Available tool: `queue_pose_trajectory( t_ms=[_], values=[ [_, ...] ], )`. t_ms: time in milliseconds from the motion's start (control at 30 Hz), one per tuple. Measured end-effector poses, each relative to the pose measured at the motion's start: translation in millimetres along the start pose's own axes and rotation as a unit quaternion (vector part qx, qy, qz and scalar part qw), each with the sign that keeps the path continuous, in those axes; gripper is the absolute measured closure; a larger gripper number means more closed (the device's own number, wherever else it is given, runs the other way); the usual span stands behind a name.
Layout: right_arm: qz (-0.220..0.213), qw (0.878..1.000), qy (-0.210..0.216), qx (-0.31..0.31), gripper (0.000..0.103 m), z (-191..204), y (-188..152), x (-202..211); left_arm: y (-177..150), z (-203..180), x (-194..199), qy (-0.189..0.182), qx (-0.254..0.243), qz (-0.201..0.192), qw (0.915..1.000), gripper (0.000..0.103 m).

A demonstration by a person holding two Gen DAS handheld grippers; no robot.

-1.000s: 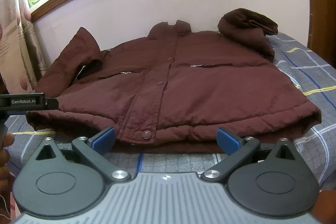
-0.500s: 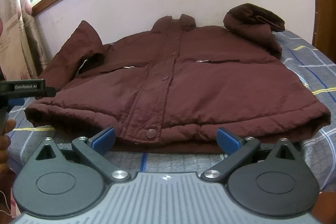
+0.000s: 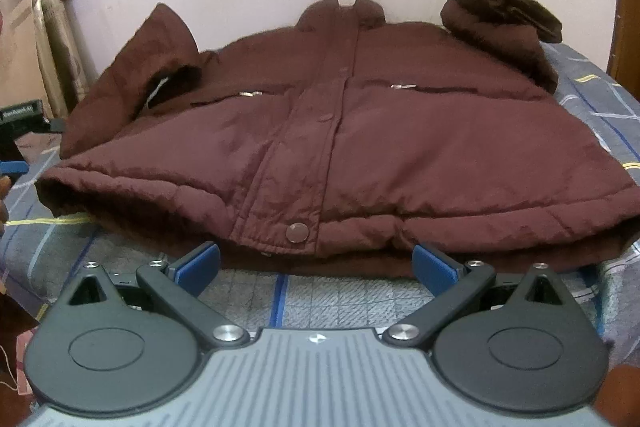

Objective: Fold large clothes

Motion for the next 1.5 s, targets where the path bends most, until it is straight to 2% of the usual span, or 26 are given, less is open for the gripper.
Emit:
queue_pose_trajectory(
  t_ms=[67,133,200,267,300,367,433,533,567,667,767,800,967,1100,1200,1267,1367,1433,1500],
  values=[
    [0.003,1.000,-0.006,0.006,0.000,1.7,1.3,-5.2,8.6,13.8,-8.0,0.016,0.019,-0.006,0.9997,0.004],
    [0.009,1.000,-0.010,0.012,0.000,2.9,1.6,-8.5,19.2,27.9,-20.5,0.007,0.052,-0.006,0.9986,0.005],
    [0.014,1.000,-0.018,0.017,0.000,3.5,2.6,-12.0,27.7,42.2,-34.7,0.015,0.072,-0.003,0.9973,0.012],
    [0.018,0.999,-0.023,0.019,0.000,2.6,3.9,-14.2,34.6,57.2,-49.8,0.042,0.072,-0.004,0.9965,0.015],
    [0.018,0.999,-0.026,0.019,0.000,2.4,5.0,-14.9,37.2,63.4,-58.0,0.045,0.071,0.002,0.9965,0.019],
    [0.017,0.999,-0.030,0.021,0.000,1.5,8.9,-15.6,39.5,72.8,-73.9,0.046,0.065,0.016,0.9967,0.025],
    [0.014,0.999,-0.035,0.026,0.000,0.2,14.7,-14.3,38.7,79.9,-89.6,0.041,0.062,0.039,0.9965,0.027],
    [0.006,0.999,-0.044,0.030,0.000,-4.9,26.7,-10.1,42.5,77.7,-97.4,0.027,0.036,0.026,0.9986,0.026],
    [0.004,0.999,-0.045,0.029,0.000,-6.3,29.5,-8.5,44.1,75.9,-101.1,0.019,0.033,0.030,0.9988,0.031],
    [-0.001,0.999,-0.046,0.019,0.000,-9.7,35.5,-4.9,48.6,70.5,-107.9,-0.033,0.039,0.040,0.9979,0.075],
    [0.002,0.999,-0.039,0.004,0.000,-11.2,34.6,-3.4,51.3,66.5,-100.1,-0.006,0.036,0.021,0.9991,0.094],
    [0.004,0.999,-0.036,-0.001,0.000,-11.8,33.7,-3.0,53.1,65.0,-92.7,0.001,0.032,0.009,0.9994,0.097],
    [-0.002,0.999,-0.031,-0.012,0.000,-14.3,35.4,3.5,60.1,76.6,-20.7,0.031,0.057,-0.037,0.9972,0.098],
    [-0.016,0.999,-0.024,-0.019,0.000,-17.2,36.9,10.0,53.3,95.4,50.6,0.089,0.046,-0.087,0.9912,0.098],
    [-0.019,0.999,-0.019,-0.029,0.000,-19.8,34.9,12.1,40.8,105.6,76.3,0.123,0.038,-0.083,0.9883,0.098],
    [-0.022,0.999,-0.016,-0.034,0.000,-22.7,34.6,14.5,30.8,108.1,80.6,0.128,0.030,-0.063,0.9893,0.099],
    [-0.041,0.998,-0.027,-0.043,0.000,-35.1,38.6,23.3,21.1,92.6,96.6,0.133,-0.004,-0.078,0.9880,0.098],
    [-0.068,0.995,-0.046,-0.049,0.000,-51.5,45.7,32.6,21.1,79.8,104.9,0.130,-0.020,-0.097,0.9866,0.083],
    [-0.092,0.992,-0.070,-0.054,0.000,-74.8,56.9,38.8,20.9,60.6,114.1,0.108,-0.032,-0.114,0.9871,0.042]
  ],
)
Point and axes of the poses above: each gripper's, at about its wrist camera, not at the fingertips, and x roughly against the way its jaws point, z to its left, y to its top, the point moved 6 cm from there along -x, roughly the way its jaws point, and after that the axes turned 3 degrees about x, right-handed, at the moved point
